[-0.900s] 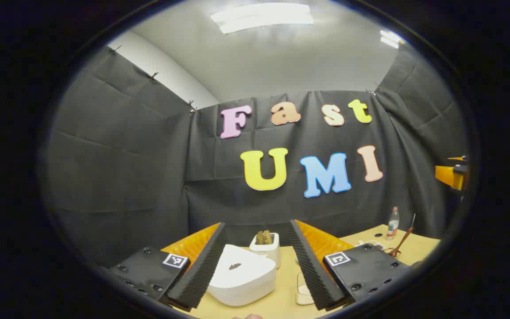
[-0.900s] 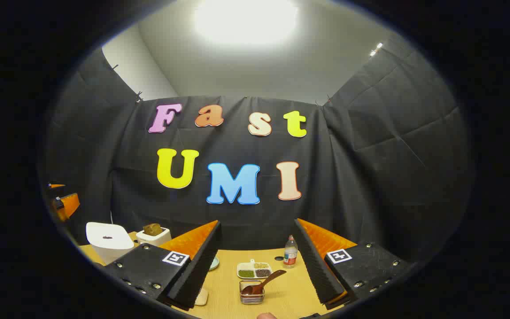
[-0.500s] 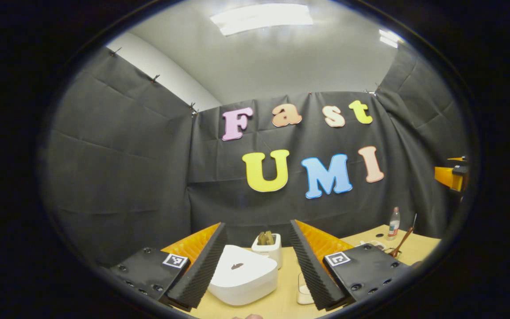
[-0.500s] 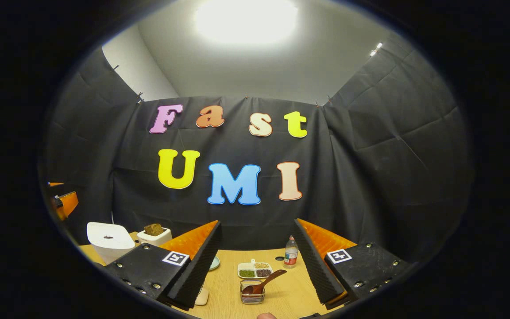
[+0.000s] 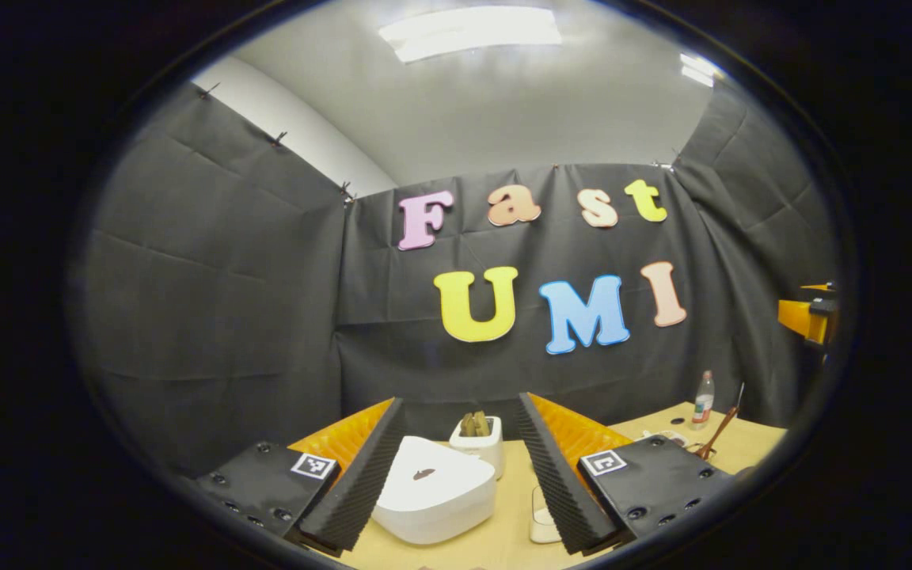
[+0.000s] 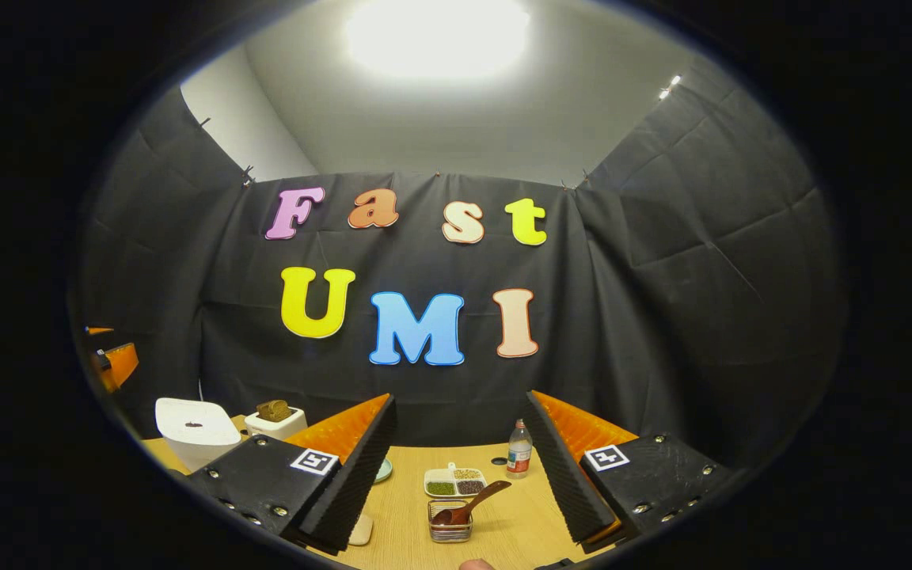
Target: Close the left gripper, press the button to open the rice cooker; take a wooden spoon from the chopstick holder with the right hand, scoop a spoonful of rice and pour it into the rice cooker, then put the wooden spoon back into the chopstick holder.
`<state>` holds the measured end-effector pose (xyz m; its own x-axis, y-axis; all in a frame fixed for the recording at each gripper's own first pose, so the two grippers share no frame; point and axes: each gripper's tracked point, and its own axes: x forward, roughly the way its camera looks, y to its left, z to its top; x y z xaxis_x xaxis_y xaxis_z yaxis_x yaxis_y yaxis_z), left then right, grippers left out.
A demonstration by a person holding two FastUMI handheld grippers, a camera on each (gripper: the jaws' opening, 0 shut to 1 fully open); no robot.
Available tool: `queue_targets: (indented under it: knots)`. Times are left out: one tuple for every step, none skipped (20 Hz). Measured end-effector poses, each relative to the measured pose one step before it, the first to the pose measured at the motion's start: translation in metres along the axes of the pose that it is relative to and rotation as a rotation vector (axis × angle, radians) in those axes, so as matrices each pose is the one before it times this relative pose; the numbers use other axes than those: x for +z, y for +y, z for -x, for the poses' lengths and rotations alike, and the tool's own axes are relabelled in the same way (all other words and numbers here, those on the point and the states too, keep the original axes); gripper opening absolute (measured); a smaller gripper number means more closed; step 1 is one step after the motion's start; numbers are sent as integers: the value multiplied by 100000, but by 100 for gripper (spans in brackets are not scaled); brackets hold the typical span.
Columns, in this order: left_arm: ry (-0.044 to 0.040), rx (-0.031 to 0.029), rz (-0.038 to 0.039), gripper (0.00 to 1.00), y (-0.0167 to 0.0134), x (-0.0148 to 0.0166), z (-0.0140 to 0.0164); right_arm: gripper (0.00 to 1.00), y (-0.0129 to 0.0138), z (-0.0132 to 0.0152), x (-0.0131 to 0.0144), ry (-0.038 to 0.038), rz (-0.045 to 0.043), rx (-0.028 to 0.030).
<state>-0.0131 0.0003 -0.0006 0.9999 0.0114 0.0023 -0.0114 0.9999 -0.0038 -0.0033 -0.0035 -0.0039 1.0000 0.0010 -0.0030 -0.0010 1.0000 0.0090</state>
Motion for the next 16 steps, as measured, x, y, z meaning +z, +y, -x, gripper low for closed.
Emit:
queue_targets:
  knots:
    - [-1,-101,-26,97,43,112,-108,98,33,27,47,32,-8,55]
    - [-142,357,-12,99,152,187,-119,97,-16,13,-78,117,77,-16]
    - [-222,-116,-60,96,107,81,-119,97,29,-64,-32,153,61,92]
    - [-486,534,-37,92,236,104,-69,97,80,-36,-74,98,-21,135]
    - [-40,-511,146,88,-42,-67,-46,97,107,-10,75,44,-29,85]
    - [-87,263,-247,85,55,-46,135,97,46,-74,-15,5,-96,124]
    - [-137,-297,377,80,290,77,-304,97,98,-116,51,51,-42,160]
    - [11,201,282,76,32,97,-28,97,113,-51,-53,10,69,115]
    - [-102,806,279,71,382,-20,-193,97,154,-78,74,-51,110,189]
    - [117,382,569,55,237,20,-102,97,96,26,-123,65,225,225]
    - [116,773,645,51,190,40,125,97,67,-5,82,-79,256,62]
    - [493,101,913,44,293,-71,-35,97,112,37,-12,-115,236,132]
    - [803,-1606,856,32,-181,-259,-93,97,70,1,56,-11,151,51]
    - [156,1553,317,33,367,-130,-118,97,81,-70,-118,42,61,-28]
    - [1341,-2631,1020,29,53,-420,44,97,109,67,57,16,-3,-3]
    - [888,-755,73,15,314,-188,-222,97,88,88,3,-33,-52,-183]
